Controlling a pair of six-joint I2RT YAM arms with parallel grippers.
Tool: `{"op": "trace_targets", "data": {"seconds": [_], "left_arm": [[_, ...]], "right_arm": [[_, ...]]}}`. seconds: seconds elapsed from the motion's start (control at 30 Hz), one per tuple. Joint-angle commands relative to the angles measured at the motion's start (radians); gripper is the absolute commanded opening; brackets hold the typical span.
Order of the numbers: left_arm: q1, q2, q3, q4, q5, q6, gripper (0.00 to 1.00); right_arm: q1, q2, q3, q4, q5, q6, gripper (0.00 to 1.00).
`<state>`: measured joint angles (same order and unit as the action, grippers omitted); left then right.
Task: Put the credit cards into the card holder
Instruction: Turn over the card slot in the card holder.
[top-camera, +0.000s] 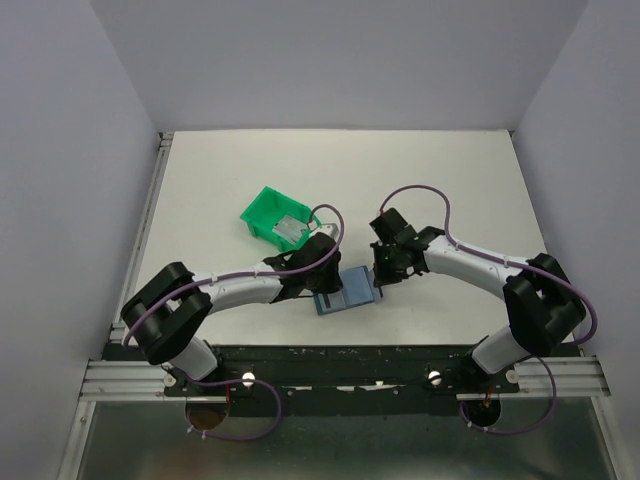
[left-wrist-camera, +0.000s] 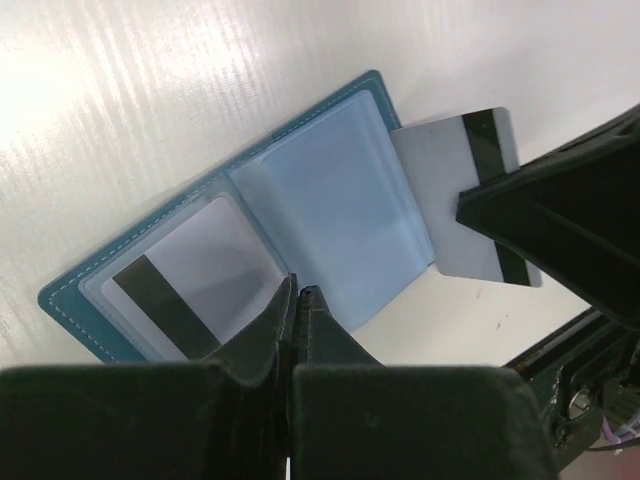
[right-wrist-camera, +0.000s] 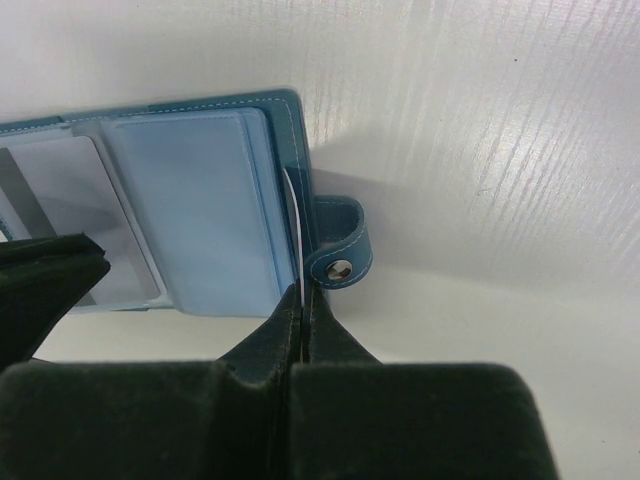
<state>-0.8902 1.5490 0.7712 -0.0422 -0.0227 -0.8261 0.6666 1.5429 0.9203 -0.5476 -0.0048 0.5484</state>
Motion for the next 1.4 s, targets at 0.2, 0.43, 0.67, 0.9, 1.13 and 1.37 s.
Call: {"op": "trace_targets", "data": {"seconds": [0.2, 0.43, 0.67, 0.9, 1.13, 1.37], "left_arm": [[-0.016, 0.088, 0.076, 0.126, 0.072, 0.044, 0.00], [-0.023, 0.161, 0.060, 0.257, 0.133, 0.035, 0.00], [-0.023, 0.224, 0.074, 0.159, 0.122, 0.022, 0.00], [-0.023, 0.237, 0.010, 0.111, 0.112, -0.007, 0.00], [-0.023, 0.175, -0.067, 0.061, 0.083, -0.010, 0.00], [-0.023, 0.137, -0.107, 0.004, 0.058, -0.005, 0.00]], "right_arm": [[-0.001, 0.031, -0.034, -0.012, 0.034, -0.001, 0.00], [0.001, 0.023, -0.043, -0.015, 0.037, -0.001, 0.00], [0.001, 0.020, -0.046, -0.012, 0.037, 0.002, 0.00], [0.001, 0.023, -0.051, -0.009, 0.043, 0.004, 0.00], [-0.001, 0.028, -0.047, -0.011, 0.046, 0.005, 0.00], [0.001, 0.031, -0.043, -0.009, 0.046, 0.004, 0.00]]}}
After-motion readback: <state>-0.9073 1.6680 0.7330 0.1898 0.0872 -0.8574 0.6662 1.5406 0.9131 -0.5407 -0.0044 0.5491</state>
